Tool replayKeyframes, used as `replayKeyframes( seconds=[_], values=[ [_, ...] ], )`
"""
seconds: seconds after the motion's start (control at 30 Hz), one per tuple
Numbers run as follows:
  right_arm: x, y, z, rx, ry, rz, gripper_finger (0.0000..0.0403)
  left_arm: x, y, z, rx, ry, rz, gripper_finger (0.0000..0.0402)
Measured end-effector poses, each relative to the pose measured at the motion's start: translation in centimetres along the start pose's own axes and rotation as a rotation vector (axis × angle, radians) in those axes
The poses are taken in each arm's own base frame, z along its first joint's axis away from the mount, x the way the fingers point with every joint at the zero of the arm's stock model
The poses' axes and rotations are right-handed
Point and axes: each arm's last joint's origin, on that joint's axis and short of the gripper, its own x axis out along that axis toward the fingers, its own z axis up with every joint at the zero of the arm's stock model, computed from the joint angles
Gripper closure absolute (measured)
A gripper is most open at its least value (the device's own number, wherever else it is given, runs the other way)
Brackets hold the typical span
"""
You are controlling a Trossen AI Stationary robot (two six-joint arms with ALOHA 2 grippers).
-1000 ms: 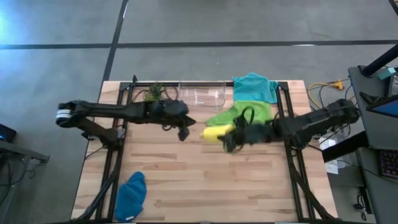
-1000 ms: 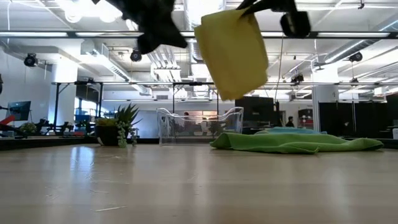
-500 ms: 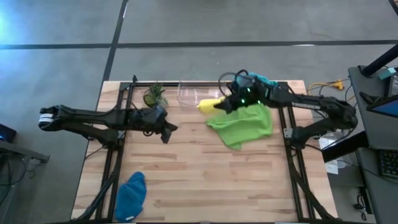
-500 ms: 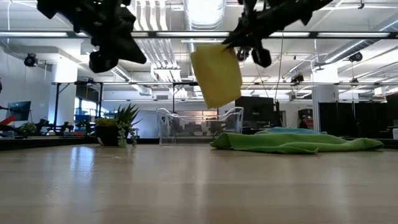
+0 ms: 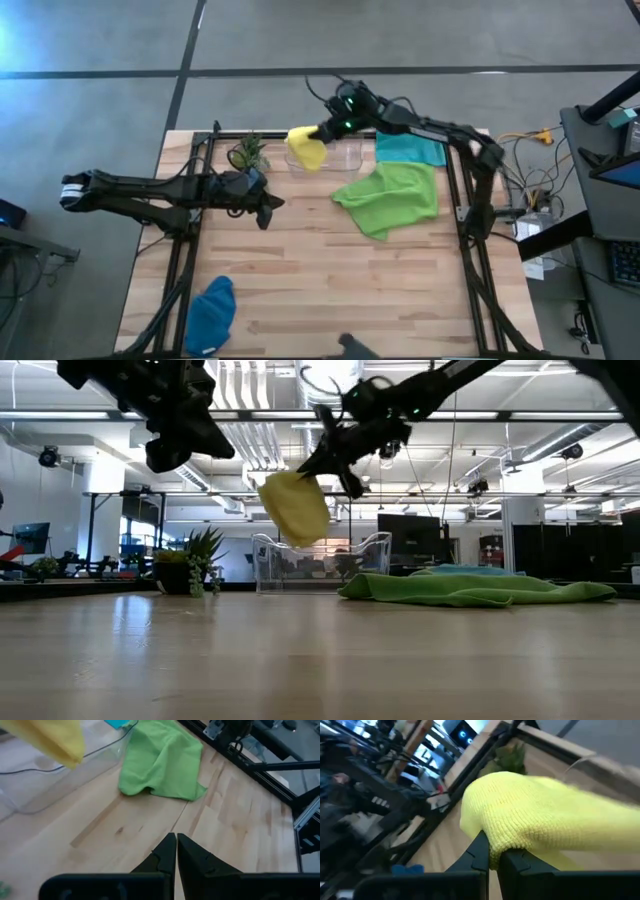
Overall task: Fold microfiber towels
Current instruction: Put the yellow towel into the bin
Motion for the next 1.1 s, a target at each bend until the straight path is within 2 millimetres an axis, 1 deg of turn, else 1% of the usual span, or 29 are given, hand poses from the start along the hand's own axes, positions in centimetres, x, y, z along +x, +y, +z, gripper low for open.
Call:
replayKeyframes(
  seconds=[0.07,0.13,0.23,0.37,0.5,0.6,0.7,0.83,0.97,1.1],
  values=[
    [1.1,-1.0,1.2,-0.005,0.034,0.005,0.0394,0.0,0.0,0.0,0.001,-0.001,0.0,0.0402],
    [2.4,-1.9,1.9,0.006,0.082,-0.008,0.0394,-0.1,0.0,0.0,0.002,-0.003,-0.002,0.0402],
    [3.8,-2.1,2.6,-0.017,0.127,-0.016,0.0394,-0.1,0.0,0.0,0.007,-0.001,-0.002,0.0402],
    [4.7,-1.8,3.9,-0.046,0.111,-0.006,0.0394,0.0,0.0,0.0,0.007,0.005,-0.007,0.0402],
    [4.1,-1.7,5.3,-0.061,0.058,-0.023,0.0394,0.0,0.0,0.0,0.007,0.008,-0.01,0.0402],
    [3.5,-1.6,5.8,-0.054,0.053,-0.036,0.0394,0.0,0.0,0.0,0.007,0.009,-0.011,0.0402],
    [3.0,-1.3,5.6,-0.059,0.088,-0.052,0.0394,0.0,0.0,-0.1,0.007,0.011,-0.009,0.0402],
    [2.6,-0.3,5.2,-0.094,0.118,-0.083,0.0394,-0.2,0.1,-0.1,0.044,0.015,0.0,0.0402],
    [3.0,-0.1,4.5,-0.093,0.141,-0.132,0.0394,-0.3,0.2,-0.2,0.052,0.018,0.009,0.0402],
    [3.4,0.0,4.2,-0.134,0.117,-0.207,0.0394,-0.4,0.2,-0.2,0.051,0.013,0.006,0.0402]
  ],
)
